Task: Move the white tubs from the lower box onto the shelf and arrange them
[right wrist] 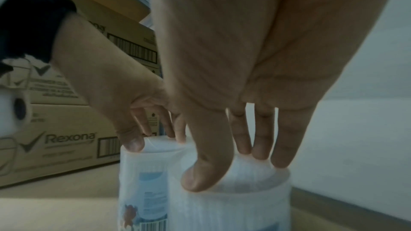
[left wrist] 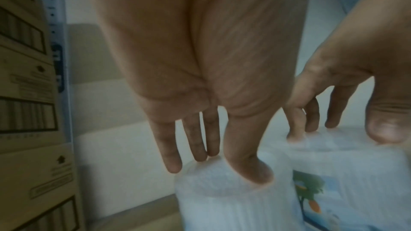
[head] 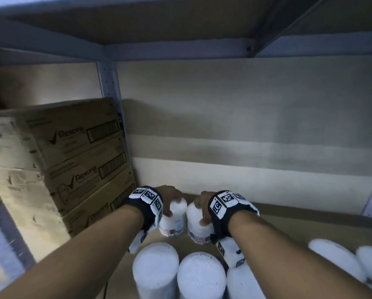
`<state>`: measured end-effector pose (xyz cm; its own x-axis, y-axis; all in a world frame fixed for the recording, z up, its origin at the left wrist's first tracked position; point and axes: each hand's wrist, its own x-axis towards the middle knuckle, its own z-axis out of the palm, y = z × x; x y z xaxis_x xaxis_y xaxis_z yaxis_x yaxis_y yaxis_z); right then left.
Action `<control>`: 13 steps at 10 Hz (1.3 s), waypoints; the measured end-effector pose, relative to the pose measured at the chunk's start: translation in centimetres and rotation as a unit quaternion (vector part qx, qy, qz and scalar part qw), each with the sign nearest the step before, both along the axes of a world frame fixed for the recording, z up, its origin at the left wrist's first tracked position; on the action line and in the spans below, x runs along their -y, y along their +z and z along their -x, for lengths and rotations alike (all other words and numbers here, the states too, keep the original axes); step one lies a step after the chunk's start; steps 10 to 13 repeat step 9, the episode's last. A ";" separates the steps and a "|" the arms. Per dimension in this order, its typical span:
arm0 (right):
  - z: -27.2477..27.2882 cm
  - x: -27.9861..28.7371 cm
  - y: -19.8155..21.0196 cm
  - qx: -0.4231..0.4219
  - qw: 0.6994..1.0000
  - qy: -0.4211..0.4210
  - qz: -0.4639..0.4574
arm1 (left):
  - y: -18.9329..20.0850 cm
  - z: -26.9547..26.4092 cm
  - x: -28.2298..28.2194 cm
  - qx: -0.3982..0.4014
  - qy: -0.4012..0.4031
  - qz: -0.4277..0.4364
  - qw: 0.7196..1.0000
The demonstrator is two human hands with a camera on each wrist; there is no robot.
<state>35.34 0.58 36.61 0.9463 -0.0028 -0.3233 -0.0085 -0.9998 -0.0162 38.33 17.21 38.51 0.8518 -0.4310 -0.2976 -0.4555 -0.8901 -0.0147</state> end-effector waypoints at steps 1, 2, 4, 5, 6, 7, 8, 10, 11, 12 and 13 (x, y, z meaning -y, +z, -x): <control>0.9 0.2 -0.5 0.011 0.999 0.031 0.000 | -1.4 0.5 -1.2 0.019 -0.002 0.006 1.000; 0.6 0.2 -2.2 0.007 0.999 0.038 -0.007 | -1.9 2.1 -2.2 0.037 -0.003 0.009 0.999; 0.8 0.6 -4.1 -0.012 0.999 0.024 -0.021 | -0.8 6.0 -2.2 0.028 0.001 0.038 0.999; 4.3 0.0 -1.9 0.011 0.999 0.039 -0.031 | -1.0 6.2 -2.5 0.032 -0.026 0.030 0.999; 6.4 -0.4 -1.0 0.023 0.997 0.042 -0.053 | -0.9 6.7 -2.5 0.048 -0.041 0.008 0.998; 7.2 -0.3 -1.3 0.026 0.997 0.037 -0.068 | -1.4 6.6 -2.6 0.035 -0.031 0.013 0.999; 8.6 -0.6 -0.4 0.020 0.995 0.032 -0.088 | -1.1 7.4 -2.8 0.011 -0.024 0.026 0.999; 9.3 -0.7 0.4 0.019 0.992 0.014 -0.120 | -0.8 7.5 -2.9 0.012 -0.016 0.060 0.998; 9.3 -0.7 0.4 0.019 0.992 0.014 -0.120 | -0.8 7.5 -2.9 0.012 -0.016 0.060 0.998; 9.3 -0.7 0.4 0.019 0.992 0.014 -0.120 | -0.8 7.5 -2.9 0.012 -0.016 0.060 0.998; 9.3 -0.7 0.4 0.019 0.992 0.014 -0.120 | -0.8 7.5 -2.9 0.012 -0.016 0.060 0.998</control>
